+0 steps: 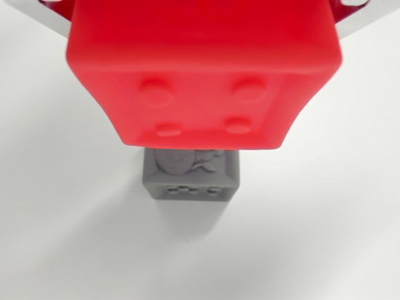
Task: Destack cube
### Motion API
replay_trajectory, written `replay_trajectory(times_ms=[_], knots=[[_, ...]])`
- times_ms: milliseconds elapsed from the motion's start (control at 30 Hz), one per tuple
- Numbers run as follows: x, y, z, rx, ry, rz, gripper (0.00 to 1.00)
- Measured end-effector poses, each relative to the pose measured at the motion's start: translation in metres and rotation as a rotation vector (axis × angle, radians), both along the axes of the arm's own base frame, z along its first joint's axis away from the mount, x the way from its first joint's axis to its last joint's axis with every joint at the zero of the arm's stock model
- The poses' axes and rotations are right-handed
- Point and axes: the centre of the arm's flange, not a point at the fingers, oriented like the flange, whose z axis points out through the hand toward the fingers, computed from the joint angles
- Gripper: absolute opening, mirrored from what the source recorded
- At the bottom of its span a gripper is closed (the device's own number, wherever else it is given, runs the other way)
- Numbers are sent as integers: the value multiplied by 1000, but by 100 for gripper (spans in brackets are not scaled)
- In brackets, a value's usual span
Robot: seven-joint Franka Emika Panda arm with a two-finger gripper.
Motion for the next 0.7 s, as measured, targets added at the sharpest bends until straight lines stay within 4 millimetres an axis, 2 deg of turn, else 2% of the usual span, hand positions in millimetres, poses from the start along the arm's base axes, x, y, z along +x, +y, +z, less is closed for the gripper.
replay_trajectory(times_ms=[467,700], knots=[[-1,0,42,1,-5,3,0],[-7,-4,34,-3,7,42,0]])
